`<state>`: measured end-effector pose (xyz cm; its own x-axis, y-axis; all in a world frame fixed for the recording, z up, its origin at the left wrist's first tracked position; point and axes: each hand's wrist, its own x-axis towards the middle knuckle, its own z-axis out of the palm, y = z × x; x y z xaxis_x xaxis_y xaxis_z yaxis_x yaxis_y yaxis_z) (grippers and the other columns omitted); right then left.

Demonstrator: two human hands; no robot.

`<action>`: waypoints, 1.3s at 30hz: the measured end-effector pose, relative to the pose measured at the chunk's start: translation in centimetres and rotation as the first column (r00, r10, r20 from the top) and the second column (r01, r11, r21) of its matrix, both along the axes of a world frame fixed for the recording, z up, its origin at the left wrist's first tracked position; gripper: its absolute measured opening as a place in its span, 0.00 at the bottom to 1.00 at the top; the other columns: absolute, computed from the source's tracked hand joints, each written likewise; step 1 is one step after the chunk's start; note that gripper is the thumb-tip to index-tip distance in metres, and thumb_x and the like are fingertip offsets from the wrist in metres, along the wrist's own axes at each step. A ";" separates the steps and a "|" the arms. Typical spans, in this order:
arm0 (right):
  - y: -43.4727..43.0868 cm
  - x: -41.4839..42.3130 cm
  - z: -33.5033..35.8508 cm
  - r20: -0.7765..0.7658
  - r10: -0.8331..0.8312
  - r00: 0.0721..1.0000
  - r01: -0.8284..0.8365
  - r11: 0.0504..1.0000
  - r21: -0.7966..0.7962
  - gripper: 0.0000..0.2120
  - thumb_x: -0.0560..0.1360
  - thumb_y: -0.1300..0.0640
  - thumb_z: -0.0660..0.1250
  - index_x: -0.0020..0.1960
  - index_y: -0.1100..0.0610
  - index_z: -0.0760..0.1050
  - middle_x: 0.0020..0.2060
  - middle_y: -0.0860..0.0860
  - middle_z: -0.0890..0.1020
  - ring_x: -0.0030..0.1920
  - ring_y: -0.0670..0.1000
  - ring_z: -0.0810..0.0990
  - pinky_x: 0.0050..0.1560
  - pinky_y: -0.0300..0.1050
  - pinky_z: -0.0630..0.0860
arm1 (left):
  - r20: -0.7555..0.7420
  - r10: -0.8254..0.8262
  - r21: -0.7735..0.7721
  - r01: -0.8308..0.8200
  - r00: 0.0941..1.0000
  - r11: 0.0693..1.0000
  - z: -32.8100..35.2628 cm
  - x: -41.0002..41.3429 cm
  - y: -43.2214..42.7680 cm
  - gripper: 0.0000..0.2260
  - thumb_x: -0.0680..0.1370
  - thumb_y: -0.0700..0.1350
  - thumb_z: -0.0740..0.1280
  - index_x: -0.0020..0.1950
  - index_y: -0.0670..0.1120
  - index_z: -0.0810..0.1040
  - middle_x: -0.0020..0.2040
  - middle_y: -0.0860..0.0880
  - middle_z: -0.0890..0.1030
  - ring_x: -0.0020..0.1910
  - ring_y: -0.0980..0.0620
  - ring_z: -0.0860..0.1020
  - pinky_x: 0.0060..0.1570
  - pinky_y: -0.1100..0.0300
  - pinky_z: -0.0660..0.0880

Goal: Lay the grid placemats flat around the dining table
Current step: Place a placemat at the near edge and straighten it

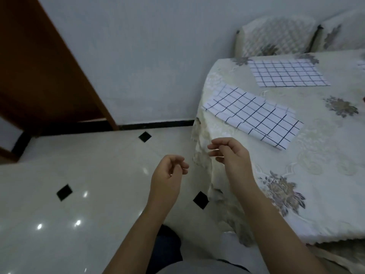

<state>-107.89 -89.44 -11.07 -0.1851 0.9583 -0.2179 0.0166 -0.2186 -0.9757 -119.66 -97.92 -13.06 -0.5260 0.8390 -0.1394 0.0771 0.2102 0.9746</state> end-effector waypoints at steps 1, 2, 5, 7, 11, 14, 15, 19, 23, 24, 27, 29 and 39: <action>0.9 -1.6 0.3 -0.004 -0.011 1.000 0.011 1.000 -0.009 0.14 0.76 0.69 0.55 0.43 0.55 0.76 0.39 0.51 0.82 0.38 0.48 0.79 0.40 0.36 0.74 | -0.007 -0.029 -0.008 0.029 1.000 1.000 0.2 -1.5 1.3 0.12 0.79 0.35 0.57 0.45 0.51 0.75 0.41 0.52 0.80 0.36 0.64 0.78 0.39 0.74 0.74; 1.6 -2.9 0.7 -0.003 -0.009 1.000 0.009 1.000 -0.014 0.14 0.76 0.68 0.55 0.43 0.55 0.76 0.40 0.50 0.82 0.38 0.47 0.79 0.43 0.39 0.73 | -0.009 -0.047 -0.010 0.047 0.999 0.999 0.5 -2.8 2.5 0.12 0.79 0.35 0.57 0.45 0.51 0.75 0.41 0.52 0.80 0.36 0.65 0.78 0.39 0.74 0.74; 4.5 -5.5 1.2 -0.014 -0.052 0.999 0.052 0.999 0.006 0.13 0.76 0.67 0.57 0.44 0.55 0.77 0.40 0.49 0.82 0.37 0.44 0.79 0.45 0.40 0.73 | -0.034 -0.138 -0.007 0.138 0.990 0.990 0.8 -5.9 7.7 0.12 0.79 0.35 0.57 0.44 0.51 0.75 0.41 0.52 0.80 0.36 0.65 0.78 0.39 0.74 0.74; 5.8 -5.3 1.0 0.001 -0.108 0.994 0.108 0.994 -0.005 0.13 0.77 0.67 0.57 0.43 0.54 0.77 0.39 0.49 0.82 0.37 0.44 0.79 0.44 0.38 0.73 | -0.015 -0.200 0.004 0.200 0.980 0.980 0.6 -6.4 10.3 0.13 0.78 0.35 0.57 0.44 0.51 0.74 0.40 0.52 0.80 0.35 0.65 0.77 0.38 0.74 0.74; 9.0 -2.5 -0.2 0.048 -0.334 0.941 0.337 0.940 -0.062 0.12 0.77 0.66 0.57 0.44 0.55 0.77 0.39 0.49 0.82 0.39 0.48 0.79 0.44 0.39 0.72 | 0.048 -0.340 -0.038 0.341 0.939 0.939 -1.0 -4.8 15.3 0.13 0.78 0.34 0.58 0.43 0.50 0.75 0.39 0.51 0.80 0.34 0.65 0.77 0.38 0.73 0.73; 12.3 -0.2 -0.9 0.064 -0.429 0.901 0.434 0.898 -0.080 0.11 0.78 0.64 0.56 0.45 0.57 0.76 0.40 0.50 0.82 0.40 0.48 0.79 0.44 0.40 0.72 | 0.074 -0.423 -0.068 0.427 0.903 0.901 -2.2 -3.2 19.5 0.14 0.78 0.33 0.58 0.42 0.51 0.74 0.38 0.52 0.79 0.34 0.63 0.77 0.42 0.67 0.74; 14.0 0.7 -1.3 0.071 -0.444 0.893 0.448 0.891 -0.071 0.11 0.78 0.64 0.56 0.45 0.56 0.76 0.41 0.50 0.82 0.40 0.48 0.79 0.44 0.40 0.72 | 0.061 -0.454 -0.072 0.458 0.889 0.886 -2.5 -2.6 21.6 0.15 0.78 0.32 0.57 0.42 0.52 0.73 0.38 0.53 0.79 0.35 0.62 0.77 0.43 0.66 0.73; 20.0 4.0 -2.3 0.138 -0.453 0.881 0.463 0.885 -0.054 0.11 0.79 0.62 0.57 0.44 0.53 0.76 0.41 0.50 0.81 0.40 0.48 0.78 0.43 0.38 0.71 | -0.097 -0.562 -0.146 0.546 0.822 0.825 -3.0 -0.7 29.3 0.12 0.78 0.36 0.58 0.44 0.52 0.73 0.40 0.55 0.79 0.43 0.54 0.78 0.43 0.64 0.71; 25.7 7.6 -4.9 0.314 -0.400 0.861 0.445 0.891 -0.085 0.06 0.78 0.58 0.60 0.48 0.53 0.75 0.45 0.51 0.80 0.46 0.50 0.79 0.43 0.39 0.71 | -0.301 -0.689 -0.298 0.621 0.660 0.725 -4.8 1.4 37.0 0.08 0.78 0.38 0.59 0.53 0.45 0.75 0.50 0.49 0.80 0.48 0.52 0.76 0.46 0.62 0.71; 27.0 8.3 -5.7 0.379 -0.365 0.850 0.426 0.901 -0.089 0.06 0.77 0.57 0.60 0.50 0.54 0.75 0.47 0.51 0.80 0.48 0.51 0.78 0.44 0.40 0.71 | -0.347 -0.710 -0.339 0.624 0.613 0.704 -5.3 2.0 38.8 0.08 0.78 0.39 0.59 0.55 0.44 0.75 0.52 0.48 0.79 0.50 0.51 0.76 0.49 0.60 0.72; 30.6 9.9 -7.8 0.578 -0.223 0.785 0.322 0.944 -0.074 0.11 0.77 0.57 0.61 0.58 0.57 0.74 0.51 0.50 0.77 0.49 0.49 0.75 0.44 0.39 0.69 | -0.504 -0.772 -0.487 0.610 0.389 0.625 -7.3 3.1 43.2 0.12 0.78 0.40 0.60 0.61 0.43 0.73 0.60 0.45 0.76 0.58 0.48 0.74 0.57 0.56 0.71; 32.8 10.8 -9.2 0.674 -0.122 0.729 0.226 0.972 -0.069 0.14 0.77 0.57 0.62 0.61 0.59 0.72 0.56 0.53 0.76 0.52 0.50 0.74 0.49 0.40 0.68 | -0.569 -0.793 -0.564 0.598 0.217 0.569 -8.7 3.5 45.7 0.15 0.78 0.41 0.61 0.65 0.43 0.71 0.64 0.46 0.73 0.62 0.47 0.72 0.60 0.56 0.68; 38.2 12.3 -12.1 0.962 0.207 0.176 -0.025 0.978 -0.206 0.30 0.70 0.45 0.70 0.63 0.60 0.65 0.60 0.56 0.70 0.61 0.57 0.69 0.57 0.49 0.68 | -0.510 -0.800 -0.845 0.356 -0.316 0.399 -9.7 5.5 52.6 0.33 0.68 0.55 0.73 0.65 0.43 0.63 0.61 0.41 0.68 0.59 0.43 0.69 0.55 0.53 0.68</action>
